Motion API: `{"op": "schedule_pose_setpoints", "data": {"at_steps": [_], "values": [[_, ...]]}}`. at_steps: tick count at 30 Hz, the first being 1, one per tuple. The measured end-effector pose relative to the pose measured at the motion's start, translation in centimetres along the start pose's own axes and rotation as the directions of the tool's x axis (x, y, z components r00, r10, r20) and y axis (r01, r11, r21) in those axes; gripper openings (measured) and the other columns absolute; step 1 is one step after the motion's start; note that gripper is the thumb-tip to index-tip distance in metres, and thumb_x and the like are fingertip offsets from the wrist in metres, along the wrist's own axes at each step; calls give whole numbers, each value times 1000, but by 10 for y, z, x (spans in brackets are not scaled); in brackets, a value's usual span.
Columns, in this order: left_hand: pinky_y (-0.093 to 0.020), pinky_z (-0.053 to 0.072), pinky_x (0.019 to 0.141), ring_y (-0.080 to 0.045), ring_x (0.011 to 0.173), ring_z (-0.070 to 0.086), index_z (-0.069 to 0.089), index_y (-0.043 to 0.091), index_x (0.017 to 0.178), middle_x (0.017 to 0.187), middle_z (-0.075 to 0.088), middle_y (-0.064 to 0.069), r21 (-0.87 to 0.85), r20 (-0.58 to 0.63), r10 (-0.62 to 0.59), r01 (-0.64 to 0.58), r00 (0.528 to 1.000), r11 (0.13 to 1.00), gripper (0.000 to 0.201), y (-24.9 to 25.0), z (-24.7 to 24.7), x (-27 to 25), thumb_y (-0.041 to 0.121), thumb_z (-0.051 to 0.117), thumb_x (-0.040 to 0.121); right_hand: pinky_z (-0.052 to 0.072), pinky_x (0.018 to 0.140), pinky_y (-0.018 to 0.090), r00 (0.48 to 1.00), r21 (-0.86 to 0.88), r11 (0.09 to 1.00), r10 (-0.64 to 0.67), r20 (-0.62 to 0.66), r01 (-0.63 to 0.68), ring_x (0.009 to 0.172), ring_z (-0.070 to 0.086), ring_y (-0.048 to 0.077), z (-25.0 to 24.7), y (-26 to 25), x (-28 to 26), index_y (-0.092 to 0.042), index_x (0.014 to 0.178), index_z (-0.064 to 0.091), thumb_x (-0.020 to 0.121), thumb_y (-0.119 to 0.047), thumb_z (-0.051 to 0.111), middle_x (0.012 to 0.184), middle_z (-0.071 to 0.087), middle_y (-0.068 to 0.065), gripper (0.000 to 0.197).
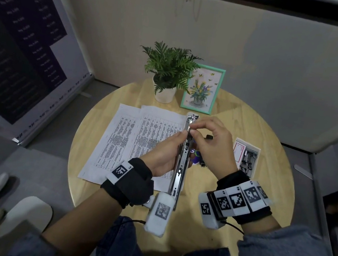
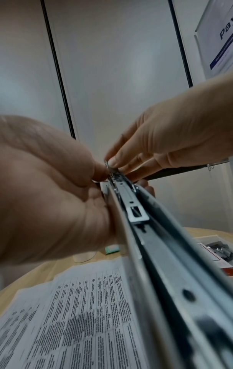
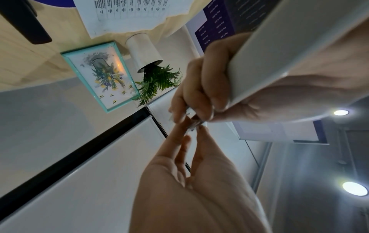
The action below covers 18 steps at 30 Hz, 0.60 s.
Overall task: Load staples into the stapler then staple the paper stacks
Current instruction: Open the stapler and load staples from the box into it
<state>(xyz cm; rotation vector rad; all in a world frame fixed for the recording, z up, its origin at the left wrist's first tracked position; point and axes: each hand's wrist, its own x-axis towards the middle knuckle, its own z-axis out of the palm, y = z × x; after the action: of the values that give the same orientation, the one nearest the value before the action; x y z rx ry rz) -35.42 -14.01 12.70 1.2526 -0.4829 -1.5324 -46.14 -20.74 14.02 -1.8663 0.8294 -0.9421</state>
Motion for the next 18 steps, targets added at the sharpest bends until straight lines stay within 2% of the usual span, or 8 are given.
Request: {"op": "schedule_pose_setpoints", "data": {"at_steps": [3,7,9,11,13,15,16,18], "values": [[-26,48,55,-12,61,57,45,3,128,89,61,-5,-3,12,7,-7,1000,1000,44,0,2,-1,33,26,102,51,62,10,998,-28,1000,-10,-70,8,87,55,-2,3,4,3,-5,89,69,83,0,64,97,47,-3,9],[-24,52,52,-13,61,58,50,11,106,88,61,-7,-43,26,0,1,1000,999,25,-4,1,0,23,29,103,45,63,8,987,-79,996,17,-161,-30,69,56,9,2,8,10,-11,83,65,79,-3,68,88,50,-6,11],[-26,54,53,-15,64,57,49,12,111,90,61,-8,-103,34,-15,18,999,994,22,-6,0,-1,21,30,103,42,62,11,977,-85,994,48,-206,-67,63,50,8,2,9,12,-16,81,61,79,-7,69,81,51,-9,11],[-28,55,57,-15,63,59,47,12,116,87,64,-7,-172,32,-21,26,999,985,22,-7,-2,-1,20,32,102,45,62,23,976,-54,993,95,-197,-108,63,50,11,3,9,11,-14,82,61,83,-14,66,77,56,-5,5],[-32,54,63,-16,65,60,47,10,111,83,65,-6,-265,5,-7,8,1000,964,21,-7,-8,1,20,32,102,49,62,36,980,-25,987,155,-127,-159,64,55,17,4,8,5,-13,87,59,89,-21,60,75,57,-6,8],[-35,57,66,-19,72,60,42,10,116,86,63,-8,-389,-67,22,-46,998,920,21,-9,-19,6,21,32,102,55,66,44,967,-51,967,251,35,-249,68,61,25,6,8,-7,-16,97,54,89,-34,58,79,63,0,19],[-35,59,67,-20,77,61,40,11,120,90,61,-9,-447,-114,40,-87,993,891,22,-9,-26,10,22,32,102,56,69,47,940,-91,952,303,156,-291,71,63,25,7,8,-15,-19,104,51,87,-40,58,83,65,5,28],[-37,59,75,-21,87,61,38,12,125,98,58,-10,-530,-209,68,-171,976,831,27,-10,-40,14,23,32,102,58,68,43,826,-199,921,389,407,-336,71,65,23,12,8,-32,-20,117,40,83,-42,63,93,66,10,47]]}}
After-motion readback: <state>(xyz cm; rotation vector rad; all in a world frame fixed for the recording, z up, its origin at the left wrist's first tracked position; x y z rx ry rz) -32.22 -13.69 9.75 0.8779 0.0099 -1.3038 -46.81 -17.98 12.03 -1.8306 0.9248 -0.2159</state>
